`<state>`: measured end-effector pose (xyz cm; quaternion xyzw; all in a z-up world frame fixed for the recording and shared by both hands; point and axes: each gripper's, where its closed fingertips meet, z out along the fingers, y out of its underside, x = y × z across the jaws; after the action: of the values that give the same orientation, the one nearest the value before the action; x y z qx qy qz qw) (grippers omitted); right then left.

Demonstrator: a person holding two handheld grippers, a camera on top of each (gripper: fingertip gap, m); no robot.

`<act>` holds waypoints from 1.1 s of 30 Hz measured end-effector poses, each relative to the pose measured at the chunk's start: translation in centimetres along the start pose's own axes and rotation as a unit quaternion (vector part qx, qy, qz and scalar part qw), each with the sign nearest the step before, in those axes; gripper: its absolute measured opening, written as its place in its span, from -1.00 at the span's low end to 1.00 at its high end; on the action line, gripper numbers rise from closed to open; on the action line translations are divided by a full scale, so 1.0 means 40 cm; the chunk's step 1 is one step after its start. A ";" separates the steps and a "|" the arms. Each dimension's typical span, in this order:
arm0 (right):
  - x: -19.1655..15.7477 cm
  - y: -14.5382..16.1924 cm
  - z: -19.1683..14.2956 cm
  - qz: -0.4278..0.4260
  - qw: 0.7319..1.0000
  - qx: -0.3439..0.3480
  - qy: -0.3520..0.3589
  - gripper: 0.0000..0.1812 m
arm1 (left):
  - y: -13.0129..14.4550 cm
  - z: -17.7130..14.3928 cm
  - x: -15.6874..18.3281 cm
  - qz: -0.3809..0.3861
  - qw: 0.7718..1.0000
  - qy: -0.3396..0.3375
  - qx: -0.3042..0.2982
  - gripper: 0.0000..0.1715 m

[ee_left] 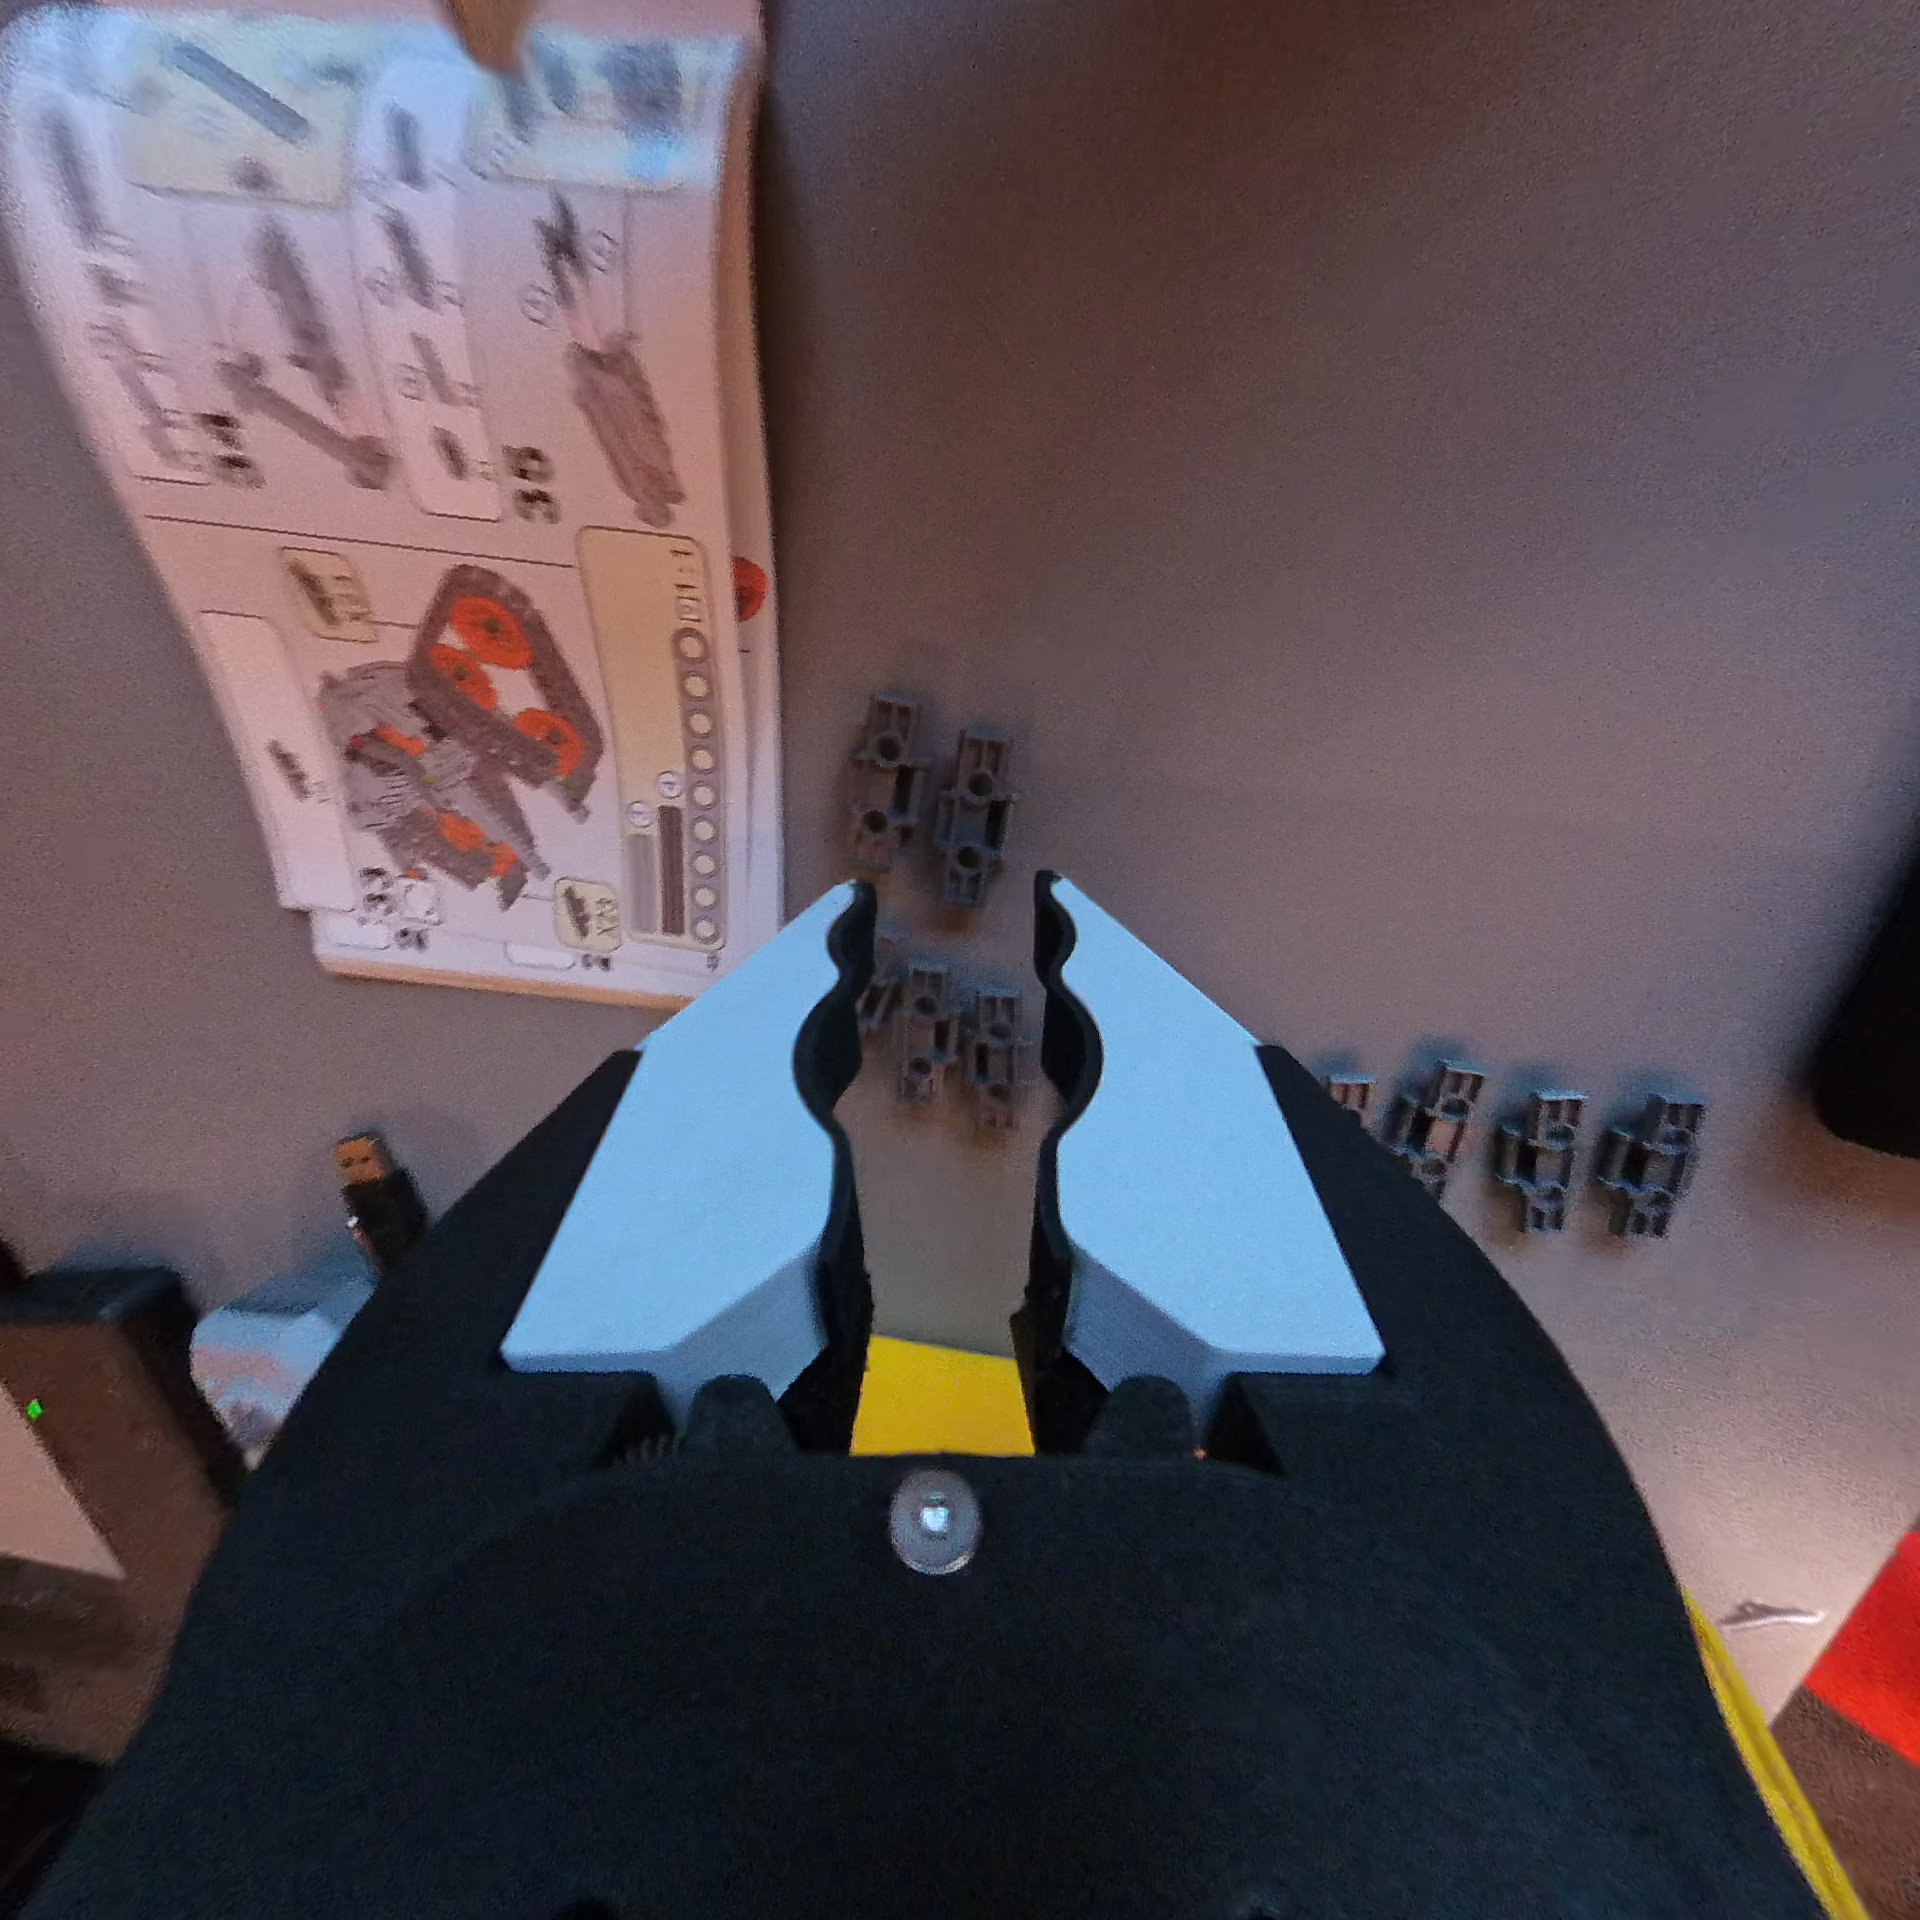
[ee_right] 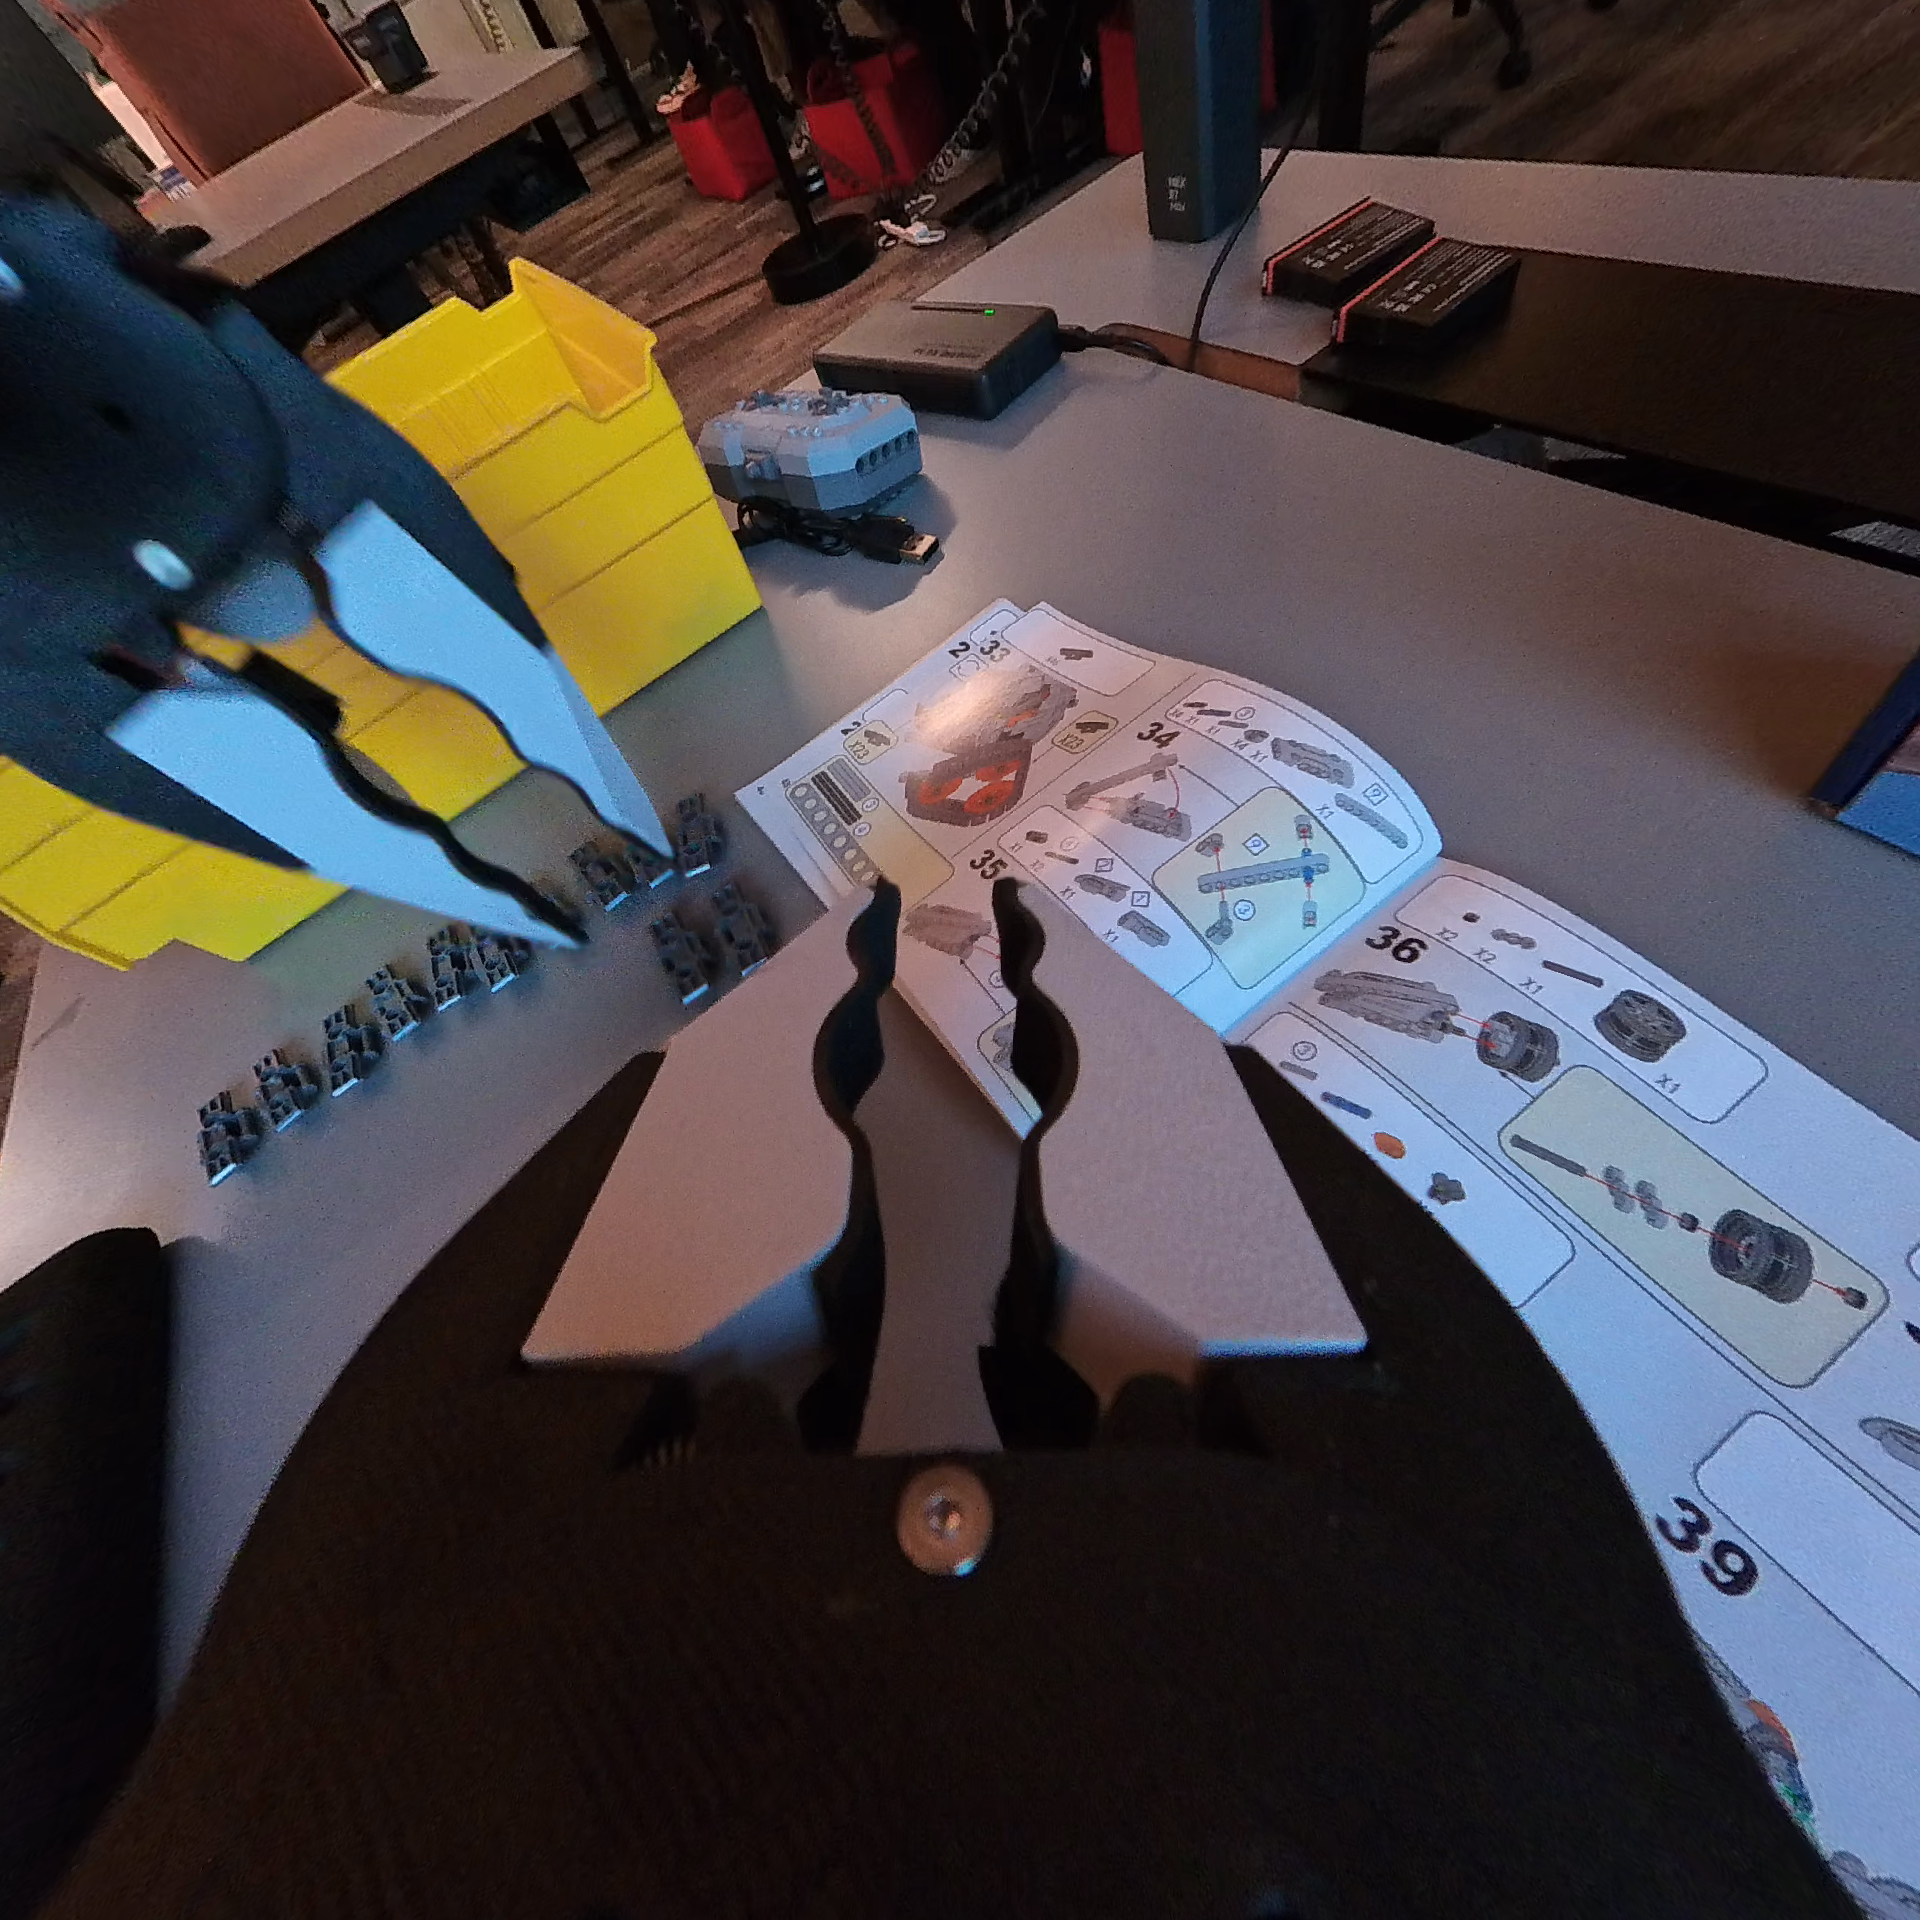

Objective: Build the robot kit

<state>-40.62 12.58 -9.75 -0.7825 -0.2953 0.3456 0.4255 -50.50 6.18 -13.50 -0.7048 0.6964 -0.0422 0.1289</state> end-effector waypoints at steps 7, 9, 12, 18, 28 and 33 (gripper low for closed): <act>0.004 -0.002 -0.002 0.003 1.000 0.002 0.000 -0.80 | 0.090 -0.304 -0.122 -0.113 0.974 -0.140 0.140 -0.70; 0.007 -0.005 0.000 0.008 1.000 0.005 0.000 -0.80 | 0.196 -0.337 -0.149 -0.182 0.963 -0.155 0.125 -0.68; 0.014 -0.004 0.006 0.015 1.000 0.005 0.001 -0.80 | 0.337 -0.320 -0.148 -0.296 0.942 -0.119 0.105 -0.62; 0.028 0.007 0.013 0.032 0.999 0.003 0.005 -0.80 | 0.559 -0.220 -0.104 -0.362 0.926 -0.107 0.003 -0.64; 0.046 0.025 0.015 0.042 0.999 -0.009 0.008 -0.80 | 0.638 -0.202 0.004 -0.364 0.927 -0.065 -0.061 -0.66; 0.049 0.033 0.025 0.044 0.999 -0.016 0.006 -0.80 | 0.655 -0.217 0.084 -0.353 0.930 -0.035 -0.094 -0.67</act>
<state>-40.02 13.91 -11.85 -0.8035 -0.2629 0.3544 0.3995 -77.92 1.85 -11.86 -0.9149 0.3985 0.0049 0.0634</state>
